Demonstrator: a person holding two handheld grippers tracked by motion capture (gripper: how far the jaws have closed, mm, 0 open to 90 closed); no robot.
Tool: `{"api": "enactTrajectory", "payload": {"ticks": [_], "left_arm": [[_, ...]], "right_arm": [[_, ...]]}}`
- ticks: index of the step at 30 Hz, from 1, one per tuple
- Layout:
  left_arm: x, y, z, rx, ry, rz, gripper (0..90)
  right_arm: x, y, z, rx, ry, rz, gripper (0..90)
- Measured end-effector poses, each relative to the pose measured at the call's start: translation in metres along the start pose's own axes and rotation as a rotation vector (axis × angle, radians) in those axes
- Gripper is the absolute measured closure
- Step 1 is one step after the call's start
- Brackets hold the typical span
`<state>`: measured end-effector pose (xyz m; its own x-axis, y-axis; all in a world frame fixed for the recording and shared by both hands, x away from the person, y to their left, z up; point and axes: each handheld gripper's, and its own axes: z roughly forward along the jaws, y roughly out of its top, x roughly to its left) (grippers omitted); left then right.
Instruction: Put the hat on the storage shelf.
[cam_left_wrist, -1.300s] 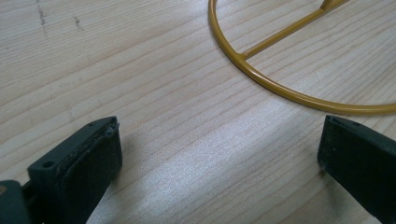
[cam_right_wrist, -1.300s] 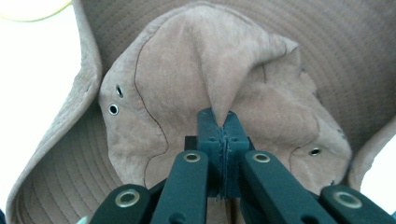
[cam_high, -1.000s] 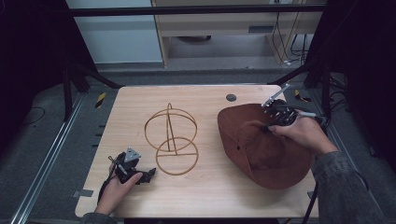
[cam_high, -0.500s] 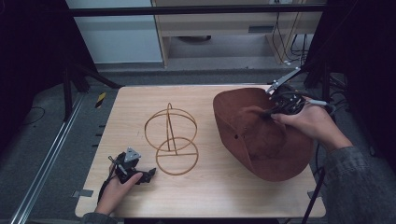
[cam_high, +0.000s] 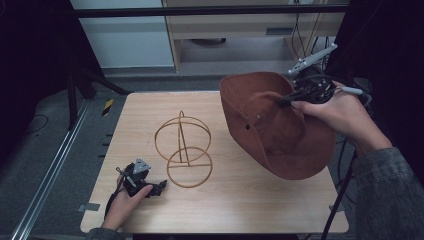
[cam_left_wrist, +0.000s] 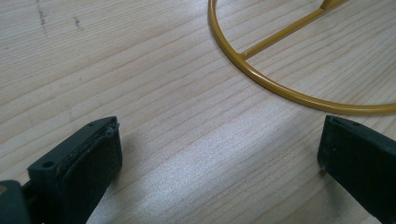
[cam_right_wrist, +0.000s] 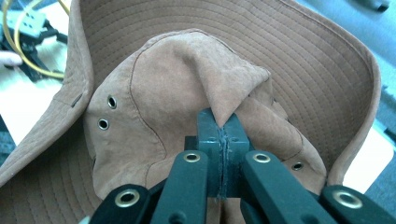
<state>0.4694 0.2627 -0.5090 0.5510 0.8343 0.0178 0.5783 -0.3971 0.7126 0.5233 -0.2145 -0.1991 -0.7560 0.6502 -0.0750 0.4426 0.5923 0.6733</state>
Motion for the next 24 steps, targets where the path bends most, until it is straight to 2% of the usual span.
{"api": "enactTrajectory", "payload": {"ticks": [10, 24], "left_arm": [[0.0, 0.0, 0.0, 0.0, -0.001, 0.001, 0.0], [0.0, 0.0, 0.0, 0.001, -0.003, 0.002, 0.0]], "right_arm": [[0.014, 0.036, -0.003, -0.059, -0.003, -0.017, 89.4], [0.031, 0.061, 0.001, -0.099, 0.023, -0.04, 89.4]]}}
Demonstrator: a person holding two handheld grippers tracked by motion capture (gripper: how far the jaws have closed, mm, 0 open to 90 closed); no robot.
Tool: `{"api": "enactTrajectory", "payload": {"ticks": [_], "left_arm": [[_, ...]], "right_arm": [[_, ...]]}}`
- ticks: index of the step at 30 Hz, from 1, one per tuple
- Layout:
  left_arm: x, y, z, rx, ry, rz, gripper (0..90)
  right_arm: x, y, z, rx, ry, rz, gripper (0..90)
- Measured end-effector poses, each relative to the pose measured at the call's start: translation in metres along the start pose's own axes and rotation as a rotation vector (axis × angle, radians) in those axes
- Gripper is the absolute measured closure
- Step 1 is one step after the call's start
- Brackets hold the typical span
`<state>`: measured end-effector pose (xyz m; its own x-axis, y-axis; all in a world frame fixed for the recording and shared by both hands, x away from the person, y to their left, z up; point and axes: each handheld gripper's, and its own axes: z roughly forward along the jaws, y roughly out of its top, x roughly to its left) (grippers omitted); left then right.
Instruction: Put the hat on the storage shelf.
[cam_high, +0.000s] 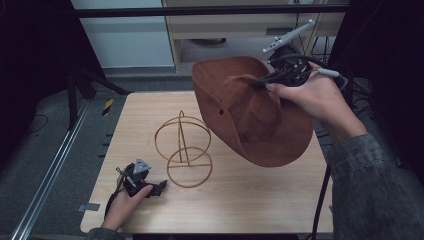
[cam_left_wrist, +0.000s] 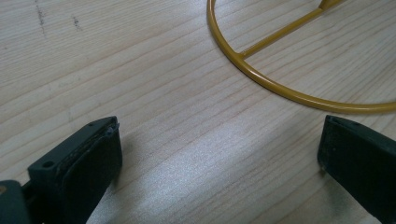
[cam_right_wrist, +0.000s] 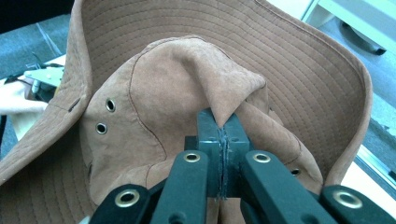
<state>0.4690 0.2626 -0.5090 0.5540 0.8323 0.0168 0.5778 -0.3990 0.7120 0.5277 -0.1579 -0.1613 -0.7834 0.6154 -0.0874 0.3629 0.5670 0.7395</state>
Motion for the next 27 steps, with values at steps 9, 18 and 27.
{"api": "enactTrajectory", "payload": {"ticks": [9, 18, 27], "left_arm": [[0.0, 0.0, 0.0, 0.0, 0.0, 0.0, 0.0], [0.0, 0.0, 0.0, 0.0, 0.001, 0.002, 0.0], [0.0, 0.0, 0.0, 0.0, 0.001, 0.002, 0.0]], "right_arm": [[0.007, 0.011, 0.002, -0.01, 0.004, -0.01, 89.5], [0.017, 0.027, 0.007, -0.03, 0.011, -0.027, 89.4], [0.028, 0.044, 0.013, -0.052, 0.022, -0.045, 89.4]]}}
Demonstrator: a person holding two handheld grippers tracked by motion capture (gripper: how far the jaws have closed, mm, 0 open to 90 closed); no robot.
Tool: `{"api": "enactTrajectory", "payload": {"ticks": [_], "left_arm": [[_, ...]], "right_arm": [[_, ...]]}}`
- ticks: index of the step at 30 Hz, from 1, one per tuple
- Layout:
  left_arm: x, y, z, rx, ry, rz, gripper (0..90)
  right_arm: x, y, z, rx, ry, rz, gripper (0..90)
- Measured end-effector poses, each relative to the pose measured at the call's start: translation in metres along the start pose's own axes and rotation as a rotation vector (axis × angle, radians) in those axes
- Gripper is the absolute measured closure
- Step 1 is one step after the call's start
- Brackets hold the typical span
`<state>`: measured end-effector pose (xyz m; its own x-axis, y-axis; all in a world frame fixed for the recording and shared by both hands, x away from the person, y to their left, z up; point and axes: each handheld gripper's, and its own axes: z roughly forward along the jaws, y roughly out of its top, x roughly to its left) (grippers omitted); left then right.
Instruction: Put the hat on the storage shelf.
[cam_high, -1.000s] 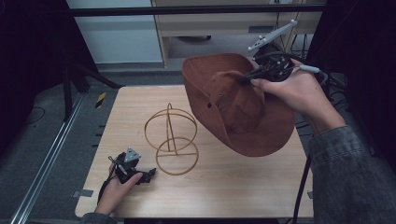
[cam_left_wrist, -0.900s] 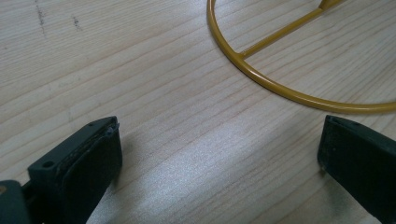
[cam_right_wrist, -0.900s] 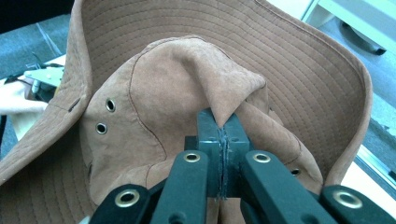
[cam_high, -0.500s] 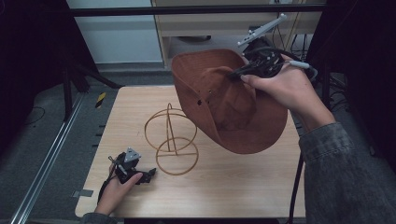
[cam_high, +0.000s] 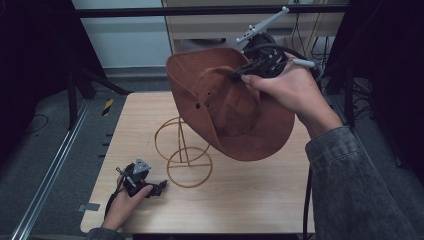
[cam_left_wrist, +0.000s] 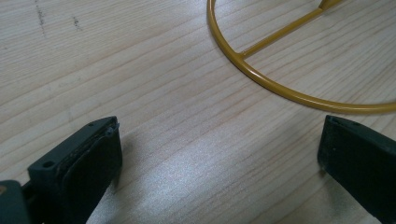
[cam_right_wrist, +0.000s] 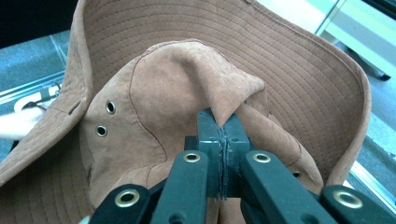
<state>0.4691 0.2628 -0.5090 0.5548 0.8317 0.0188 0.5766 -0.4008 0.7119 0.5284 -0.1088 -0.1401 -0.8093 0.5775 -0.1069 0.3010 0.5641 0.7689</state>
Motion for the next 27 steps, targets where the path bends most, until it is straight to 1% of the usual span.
{"api": "enactTrajectory", "payload": {"ticks": [5, 12, 16, 27], "left_arm": [[0.0, 0.0, 0.0, 0.001, 0.0, 0.0, 0.0], [0.0, 0.0, 0.0, 0.001, -0.001, 0.0, 0.0], [0.0, 0.0, 0.0, 0.007, -0.003, 0.004, 0.0], [0.0, 0.0, 0.0, 0.007, -0.003, 0.004, 0.0]], "right_arm": [[0.007, 0.008, 0.004, -0.021, 0.016, -0.008, 89.3], [0.015, 0.014, 0.013, -0.033, 0.046, -0.014, 89.3], [0.018, 0.016, 0.015, -0.039, 0.053, -0.016, 89.2], [0.03, 0.026, 0.033, -0.024, 0.079, -0.04, 89.7]]}}
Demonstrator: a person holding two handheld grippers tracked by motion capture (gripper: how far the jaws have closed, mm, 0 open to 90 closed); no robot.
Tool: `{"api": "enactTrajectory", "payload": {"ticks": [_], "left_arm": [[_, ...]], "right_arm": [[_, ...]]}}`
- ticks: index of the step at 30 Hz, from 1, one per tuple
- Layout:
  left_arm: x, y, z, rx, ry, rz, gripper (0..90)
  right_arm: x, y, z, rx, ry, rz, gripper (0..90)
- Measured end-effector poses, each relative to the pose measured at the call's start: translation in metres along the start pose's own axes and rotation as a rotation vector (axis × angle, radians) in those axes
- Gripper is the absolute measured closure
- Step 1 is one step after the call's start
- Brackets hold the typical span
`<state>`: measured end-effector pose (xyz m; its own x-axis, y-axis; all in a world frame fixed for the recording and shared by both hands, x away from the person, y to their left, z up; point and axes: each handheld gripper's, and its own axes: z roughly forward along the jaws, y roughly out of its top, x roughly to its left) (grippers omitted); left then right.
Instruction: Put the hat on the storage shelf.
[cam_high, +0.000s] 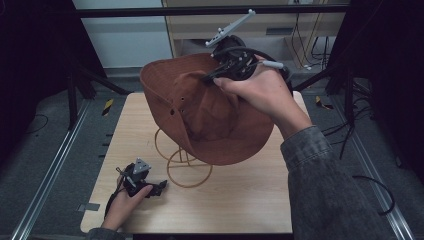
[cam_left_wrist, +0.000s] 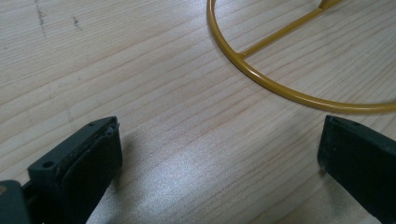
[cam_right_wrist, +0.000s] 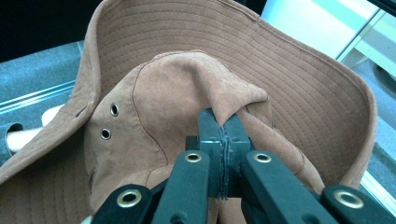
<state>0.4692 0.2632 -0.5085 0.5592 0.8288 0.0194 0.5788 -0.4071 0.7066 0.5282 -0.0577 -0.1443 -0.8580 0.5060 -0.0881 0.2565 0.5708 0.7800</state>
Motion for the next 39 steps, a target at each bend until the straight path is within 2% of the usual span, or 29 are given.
{"api": "enactTrajectory", "payload": {"ticks": [22, 39], "left_arm": [[0.0, 0.0, 0.0, 0.0, 0.0, -0.005, 0.0], [0.0, 0.0, 0.0, 0.001, -0.001, -0.001, 0.0]], "right_arm": [[0.018, 0.018, 0.024, -0.034, 0.034, -0.028, 89.7], [0.026, 0.018, 0.036, -0.046, 0.072, -0.038, 89.6]]}}
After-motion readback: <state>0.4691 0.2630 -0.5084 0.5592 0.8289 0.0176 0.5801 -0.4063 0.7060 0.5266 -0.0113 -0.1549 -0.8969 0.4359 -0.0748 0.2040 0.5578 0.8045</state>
